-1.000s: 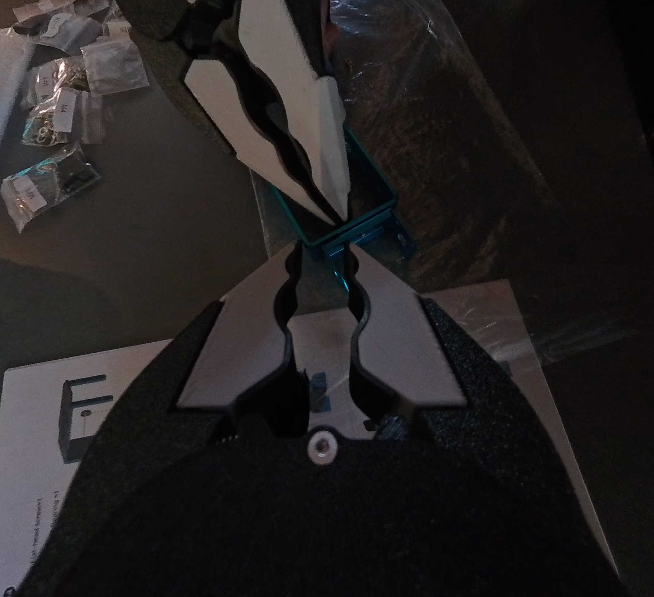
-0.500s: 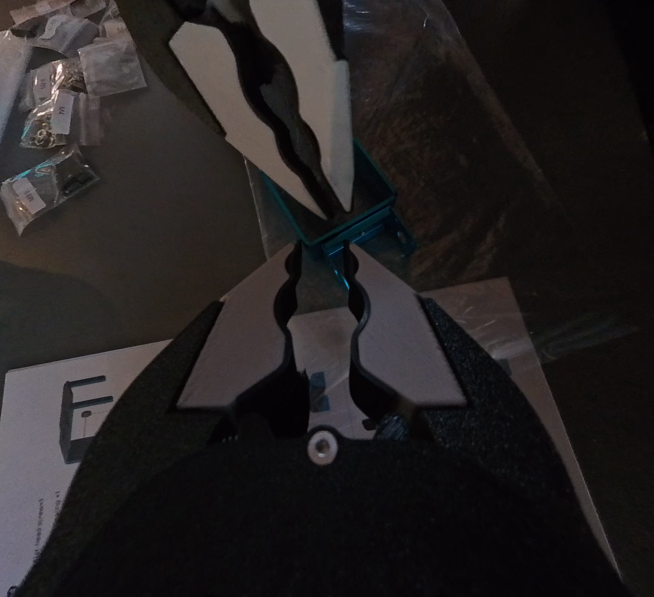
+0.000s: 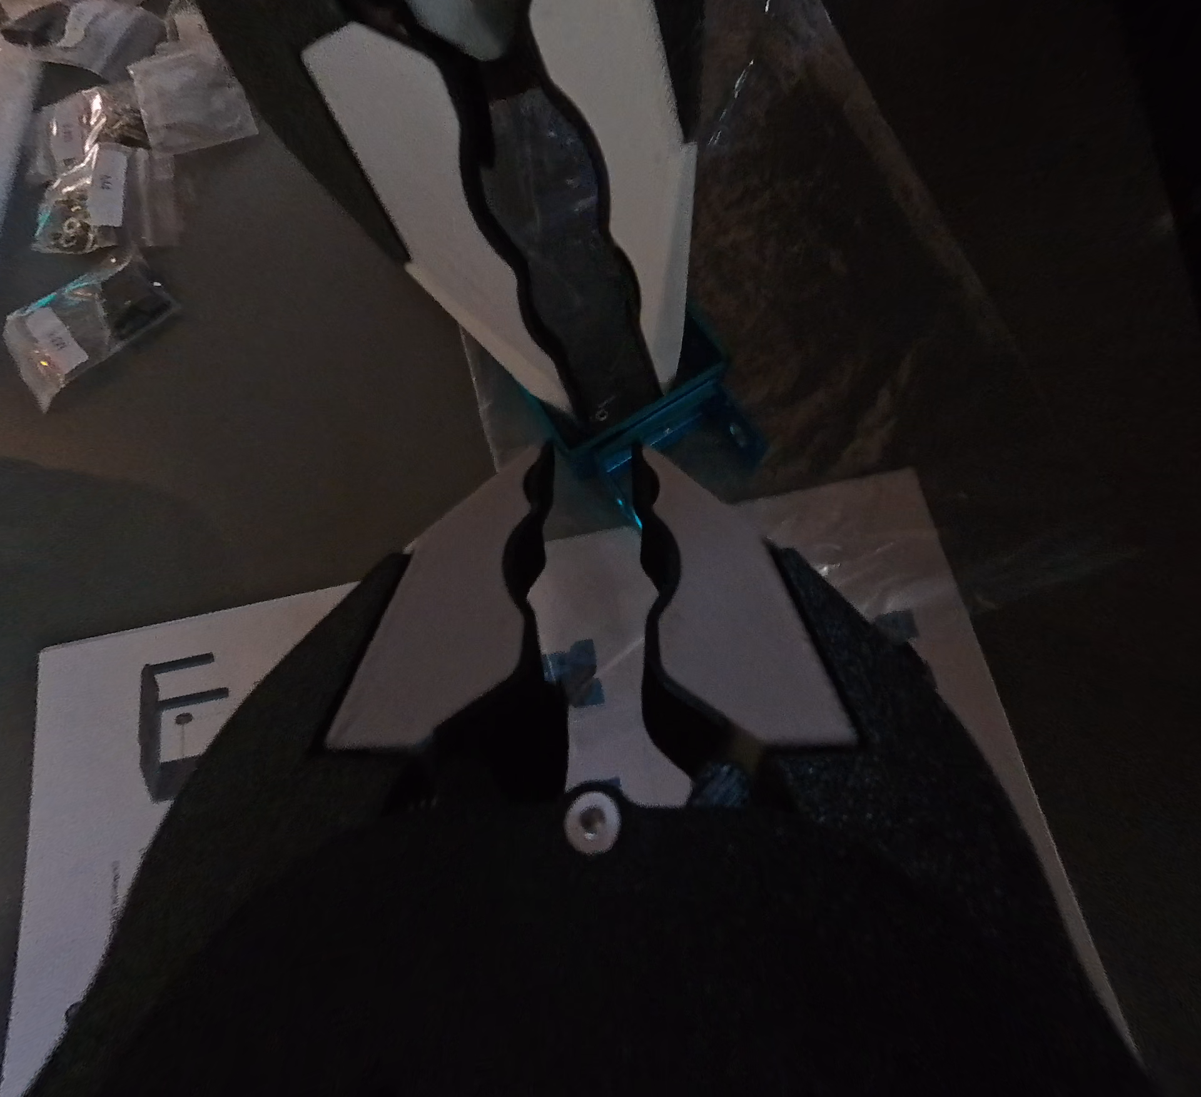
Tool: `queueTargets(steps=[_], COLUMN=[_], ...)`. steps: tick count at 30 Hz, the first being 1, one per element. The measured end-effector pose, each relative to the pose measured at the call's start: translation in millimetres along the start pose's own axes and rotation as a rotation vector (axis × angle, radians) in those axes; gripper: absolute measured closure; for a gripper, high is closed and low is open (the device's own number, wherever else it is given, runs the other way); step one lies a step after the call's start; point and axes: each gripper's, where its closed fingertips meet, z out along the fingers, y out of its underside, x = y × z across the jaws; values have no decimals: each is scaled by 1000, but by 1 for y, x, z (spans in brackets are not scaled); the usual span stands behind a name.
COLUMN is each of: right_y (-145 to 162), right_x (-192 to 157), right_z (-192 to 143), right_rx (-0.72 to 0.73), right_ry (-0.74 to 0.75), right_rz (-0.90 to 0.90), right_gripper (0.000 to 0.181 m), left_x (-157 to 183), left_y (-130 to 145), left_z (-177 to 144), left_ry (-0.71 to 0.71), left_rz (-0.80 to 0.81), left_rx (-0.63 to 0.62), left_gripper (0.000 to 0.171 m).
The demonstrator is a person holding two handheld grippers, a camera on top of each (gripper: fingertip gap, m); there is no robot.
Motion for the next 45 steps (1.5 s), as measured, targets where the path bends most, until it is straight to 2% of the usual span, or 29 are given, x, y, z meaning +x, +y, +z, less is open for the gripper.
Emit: queueTargets(steps=[6, 14, 23, 45], right_y=[12, 10, 10, 17], right_x=[5, 7, 4, 8], right_z=[2, 6, 7, -1], right_rx=[-118, -236, -259, -271], right_ry=[40, 35, 58, 37], right_rz=[-47, -104, -163, -98], right_gripper=[159, 168, 178, 173], left_x=[0, 0, -1, -1], left_y=[3, 3, 3, 4], left_z=[0, -1, 0, 1], left_ry=[2, 15, 14, 12], left_rz=[-5, -20, -25, -23], left_rx=[-8, -4, -3, -5], left_gripper=[148, 148, 148, 148])
